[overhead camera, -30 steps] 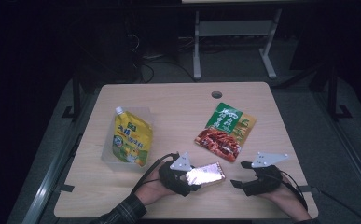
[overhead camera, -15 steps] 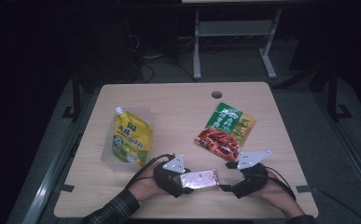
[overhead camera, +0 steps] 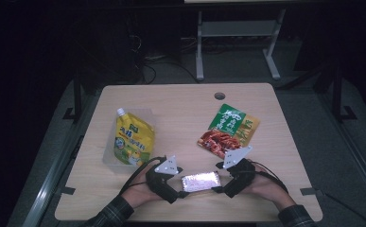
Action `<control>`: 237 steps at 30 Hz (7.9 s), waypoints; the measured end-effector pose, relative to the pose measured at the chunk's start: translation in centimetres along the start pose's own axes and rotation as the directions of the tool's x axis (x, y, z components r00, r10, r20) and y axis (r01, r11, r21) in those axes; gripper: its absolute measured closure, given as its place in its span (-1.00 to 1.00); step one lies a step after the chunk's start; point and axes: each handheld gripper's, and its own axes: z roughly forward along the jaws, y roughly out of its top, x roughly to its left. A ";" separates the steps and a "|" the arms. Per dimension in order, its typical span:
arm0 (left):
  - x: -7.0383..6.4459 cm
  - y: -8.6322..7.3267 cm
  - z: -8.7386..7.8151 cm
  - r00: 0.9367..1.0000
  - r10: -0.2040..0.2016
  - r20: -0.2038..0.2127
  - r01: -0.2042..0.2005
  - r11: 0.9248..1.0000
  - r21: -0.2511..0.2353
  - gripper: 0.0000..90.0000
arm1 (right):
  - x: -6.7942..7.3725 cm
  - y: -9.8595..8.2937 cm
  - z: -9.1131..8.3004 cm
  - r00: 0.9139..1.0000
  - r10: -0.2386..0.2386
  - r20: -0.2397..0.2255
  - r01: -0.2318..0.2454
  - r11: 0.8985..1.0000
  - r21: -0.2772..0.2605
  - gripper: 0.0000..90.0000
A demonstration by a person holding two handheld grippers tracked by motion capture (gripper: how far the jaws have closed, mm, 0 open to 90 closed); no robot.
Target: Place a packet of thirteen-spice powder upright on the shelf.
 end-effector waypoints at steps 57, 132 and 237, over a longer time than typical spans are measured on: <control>0.9 0.6 0.3 0.999 -0.020 -0.030 0.020 1.000 -0.013 0.99 | 0.2 -0.2 -0.8 0.991 -0.126 -0.048 0.129 0.988 0.080 -0.28; -0.3 0.2 2.0 0.994 -0.060 0.086 0.059 0.998 0.014 0.99 | 2.1 -1.6 -5.4 0.972 0.170 0.163 -0.149 0.980 -0.132 -0.65; -0.4 -3.4 -3.7 0.989 -0.141 -0.036 0.138 0.988 -0.073 -0.37 | -2.5 11.8 2.5 0.998 -0.006 0.063 0.015 0.989 -0.148 0.50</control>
